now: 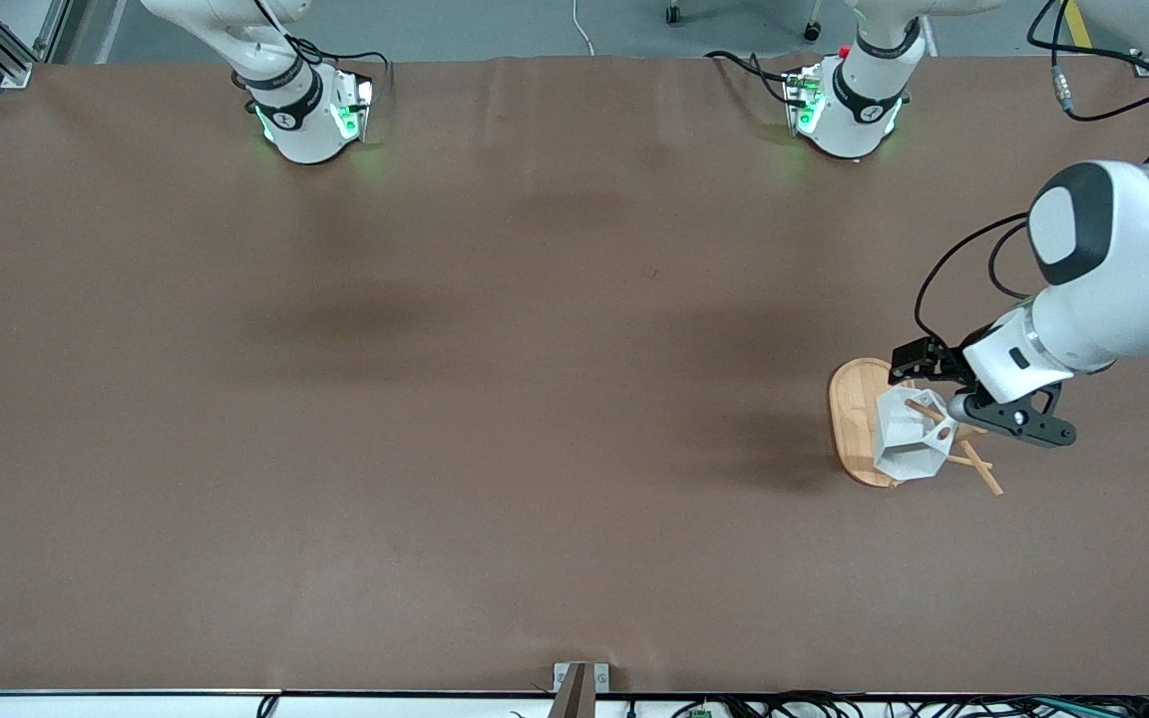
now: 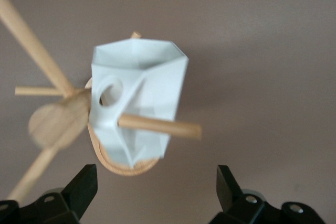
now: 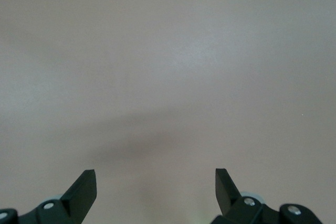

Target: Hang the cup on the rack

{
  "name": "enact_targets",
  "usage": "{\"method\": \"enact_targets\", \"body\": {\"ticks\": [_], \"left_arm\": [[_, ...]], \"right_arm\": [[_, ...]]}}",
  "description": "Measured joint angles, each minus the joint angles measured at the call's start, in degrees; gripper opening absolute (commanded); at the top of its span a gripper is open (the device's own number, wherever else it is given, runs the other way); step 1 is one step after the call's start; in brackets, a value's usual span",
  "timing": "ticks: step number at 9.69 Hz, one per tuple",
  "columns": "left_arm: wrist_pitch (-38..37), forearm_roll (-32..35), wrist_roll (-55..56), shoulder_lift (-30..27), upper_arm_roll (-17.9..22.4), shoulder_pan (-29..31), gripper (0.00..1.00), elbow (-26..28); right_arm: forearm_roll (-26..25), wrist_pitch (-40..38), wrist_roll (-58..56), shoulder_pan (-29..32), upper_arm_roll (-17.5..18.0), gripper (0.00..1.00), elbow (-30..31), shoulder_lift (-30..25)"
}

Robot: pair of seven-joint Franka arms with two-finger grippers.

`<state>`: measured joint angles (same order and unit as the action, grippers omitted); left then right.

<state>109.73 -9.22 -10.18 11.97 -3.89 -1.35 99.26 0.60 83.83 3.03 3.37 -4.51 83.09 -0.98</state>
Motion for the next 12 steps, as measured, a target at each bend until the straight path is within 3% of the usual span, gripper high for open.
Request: {"method": "enact_targets", "body": {"ticks": [3,6,9,12], "left_arm": [[-5.0,5.9,6.9,-9.0,-0.3,-1.4,1.0,-1.8],[-10.9,7.1,7.0,-16.6,-0.1,-1.4,1.0,-2.0],[-19.0,7.2,11.5,-20.3,0.0,-1.4,1.0,-2.5],[-20.0,8.6,11.8,-21.4,-0.2,-1.5,1.0,-2.5]], "right_arm": [[0.0,0.0,0.0,0.0,0.0,1.0,0.0,0.0],[0.0,0.0,0.0,0.0,0.1,1.0,0.1,0.0],[0.0,0.1,0.0,0.0,0.1,1.0,0.1,0.0],[0.0,0.1,0.0,0.0,0.1,1.0,0.1,0.0]]}}
